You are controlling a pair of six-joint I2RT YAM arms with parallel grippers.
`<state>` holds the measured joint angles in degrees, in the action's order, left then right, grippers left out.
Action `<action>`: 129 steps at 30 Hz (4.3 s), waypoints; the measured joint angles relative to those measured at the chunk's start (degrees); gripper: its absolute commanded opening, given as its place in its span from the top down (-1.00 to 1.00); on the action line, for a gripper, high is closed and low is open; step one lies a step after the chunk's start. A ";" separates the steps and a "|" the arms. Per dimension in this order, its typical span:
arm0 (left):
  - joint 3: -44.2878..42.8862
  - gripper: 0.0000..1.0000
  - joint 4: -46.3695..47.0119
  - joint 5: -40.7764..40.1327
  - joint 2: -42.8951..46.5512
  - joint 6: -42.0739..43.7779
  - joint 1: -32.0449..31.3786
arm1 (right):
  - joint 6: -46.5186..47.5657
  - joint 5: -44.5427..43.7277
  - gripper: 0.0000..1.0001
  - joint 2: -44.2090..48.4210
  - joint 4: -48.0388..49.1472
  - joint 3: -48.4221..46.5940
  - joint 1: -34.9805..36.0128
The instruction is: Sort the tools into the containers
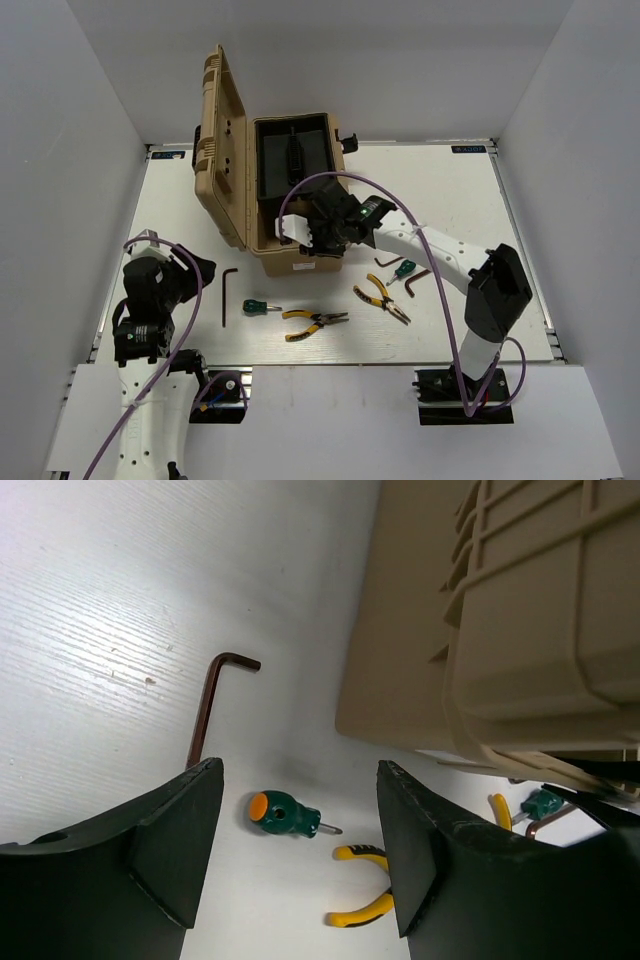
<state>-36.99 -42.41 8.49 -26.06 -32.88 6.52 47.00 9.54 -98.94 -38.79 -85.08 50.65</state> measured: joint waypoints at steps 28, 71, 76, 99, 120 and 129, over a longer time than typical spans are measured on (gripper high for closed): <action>-4.07 -0.38 -8.09 -4.44 -0.50 -1.81 -0.55 | -13.20 -0.52 0.28 11.26 2.82 -2.69 1.33; -1.09 -0.24 7.32 -6.12 -46.77 8.48 -6.84 | -30.16 -4.26 1.00 42.47 15.37 26.29 -21.97; -1.09 -0.21 8.15 -7.37 -49.00 8.50 -8.81 | -31.12 -2.71 1.00 42.49 15.58 26.71 -23.21; -3.04 0.53 4.44 -20.55 -53.46 5.35 -14.91 | -34.23 2.10 1.00 44.81 16.37 26.82 -27.10; -5.51 1.00 -2.67 -24.68 -38.07 0.87 -12.07 | -35.32 5.53 1.00 45.03 16.33 26.93 -28.57; -14.86 1.00 -9.94 -30.03 -26.16 -6.08 -11.52 | -36.02 6.12 1.00 45.03 16.35 27.15 -28.63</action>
<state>-51.86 -52.36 -21.54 -52.23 -38.96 -4.99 10.98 15.66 -53.91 -22.44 -57.93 22.02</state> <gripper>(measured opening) 0.192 0.005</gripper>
